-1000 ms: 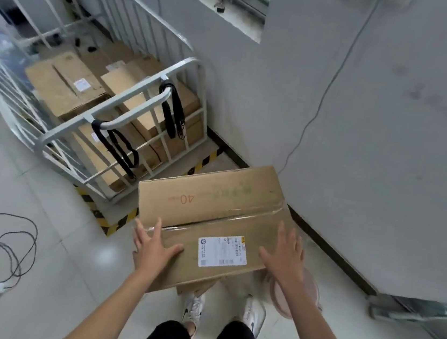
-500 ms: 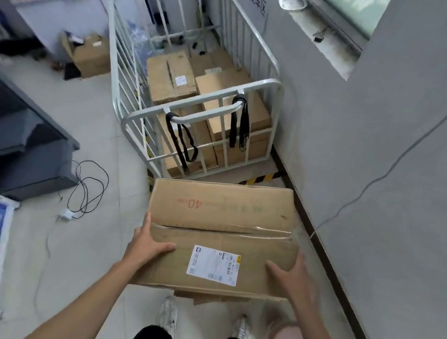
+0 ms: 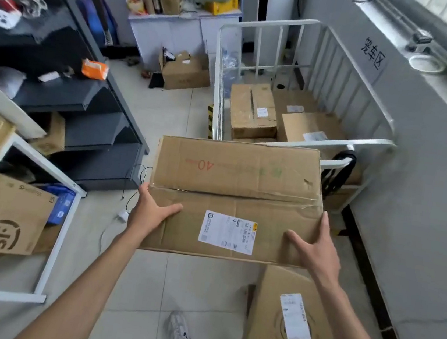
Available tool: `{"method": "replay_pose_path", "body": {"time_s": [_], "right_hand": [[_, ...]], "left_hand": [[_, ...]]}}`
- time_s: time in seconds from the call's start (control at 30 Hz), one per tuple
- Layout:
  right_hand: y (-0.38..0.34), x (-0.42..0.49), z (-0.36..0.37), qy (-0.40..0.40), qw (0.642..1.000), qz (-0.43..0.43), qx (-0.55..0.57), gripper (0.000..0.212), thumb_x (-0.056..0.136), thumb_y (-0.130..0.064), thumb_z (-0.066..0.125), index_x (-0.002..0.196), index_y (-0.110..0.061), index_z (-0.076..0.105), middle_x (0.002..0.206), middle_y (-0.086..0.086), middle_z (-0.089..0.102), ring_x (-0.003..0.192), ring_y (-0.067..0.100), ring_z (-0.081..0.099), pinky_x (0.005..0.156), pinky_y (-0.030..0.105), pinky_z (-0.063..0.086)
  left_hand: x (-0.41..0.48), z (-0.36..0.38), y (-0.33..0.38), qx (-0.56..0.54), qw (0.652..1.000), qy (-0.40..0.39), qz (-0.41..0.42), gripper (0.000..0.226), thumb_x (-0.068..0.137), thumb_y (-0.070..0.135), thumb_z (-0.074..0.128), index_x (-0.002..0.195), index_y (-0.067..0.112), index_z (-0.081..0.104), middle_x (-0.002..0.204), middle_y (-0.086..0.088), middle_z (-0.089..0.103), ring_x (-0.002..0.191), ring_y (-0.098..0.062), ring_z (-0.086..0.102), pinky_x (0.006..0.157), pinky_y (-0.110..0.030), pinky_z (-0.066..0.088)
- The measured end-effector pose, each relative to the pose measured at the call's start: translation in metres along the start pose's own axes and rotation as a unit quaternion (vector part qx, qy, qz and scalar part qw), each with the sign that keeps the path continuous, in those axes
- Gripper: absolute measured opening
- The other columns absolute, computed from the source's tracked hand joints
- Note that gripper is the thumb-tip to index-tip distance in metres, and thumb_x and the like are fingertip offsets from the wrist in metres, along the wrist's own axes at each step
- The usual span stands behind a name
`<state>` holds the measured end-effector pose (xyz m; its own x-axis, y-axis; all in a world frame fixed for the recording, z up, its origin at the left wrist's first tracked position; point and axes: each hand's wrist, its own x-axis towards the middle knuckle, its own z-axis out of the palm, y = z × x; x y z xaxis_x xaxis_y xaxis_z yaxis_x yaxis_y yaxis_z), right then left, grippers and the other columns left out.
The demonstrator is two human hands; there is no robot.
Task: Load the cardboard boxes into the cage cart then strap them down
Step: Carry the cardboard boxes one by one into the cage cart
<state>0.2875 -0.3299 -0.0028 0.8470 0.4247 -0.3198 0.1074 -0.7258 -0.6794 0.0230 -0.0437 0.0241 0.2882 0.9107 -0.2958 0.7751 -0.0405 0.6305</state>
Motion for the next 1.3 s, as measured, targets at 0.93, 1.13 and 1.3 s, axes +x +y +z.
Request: {"method": "replay_pose_path", "body": {"time_s": [0.93,1.13,1.3], "right_hand": [[-0.340,0.170,0.104,0.109,0.988,0.089,-0.056,0.088,0.076,-0.080,0.052,0.152,-0.044,0.025,0.136,-0.002,0.062,0.117,0.031,0.060,0.073,0.037,0.039],[-0.395,0.272,0.134,0.136,0.988,0.078,-0.010,0.091,0.077,-0.074,0.059,0.153,-0.040,0.022,0.137,-0.003,0.059,0.119,0.029,0.059,0.083,0.041,0.047],[-0.431,0.354,0.173,0.150,0.982,0.110,-0.012,0.093,0.078,-0.071,0.059,0.155,-0.039,0.017,0.133,0.000,0.061,0.114,0.027,0.062,0.073,0.035,0.042]], "left_hand": [[0.482,-0.172,0.201,0.140,0.957,-0.181,0.180,0.099,0.050,0.077,0.076,0.136,0.040,0.045,0.123,0.013,0.061,0.106,-0.016,0.059,0.092,-0.039,0.048],[0.581,-0.166,0.249,0.112,0.965,-0.151,0.182,0.120,0.051,0.075,0.077,0.152,0.037,0.028,0.143,0.004,0.054,0.126,-0.028,0.054,0.104,-0.049,0.044],[0.679,-0.138,0.281,0.104,0.962,-0.163,0.192,0.114,0.062,0.061,0.085,0.155,0.031,0.026,0.148,-0.001,0.051,0.129,-0.030,0.052,0.105,-0.050,0.043]]}}
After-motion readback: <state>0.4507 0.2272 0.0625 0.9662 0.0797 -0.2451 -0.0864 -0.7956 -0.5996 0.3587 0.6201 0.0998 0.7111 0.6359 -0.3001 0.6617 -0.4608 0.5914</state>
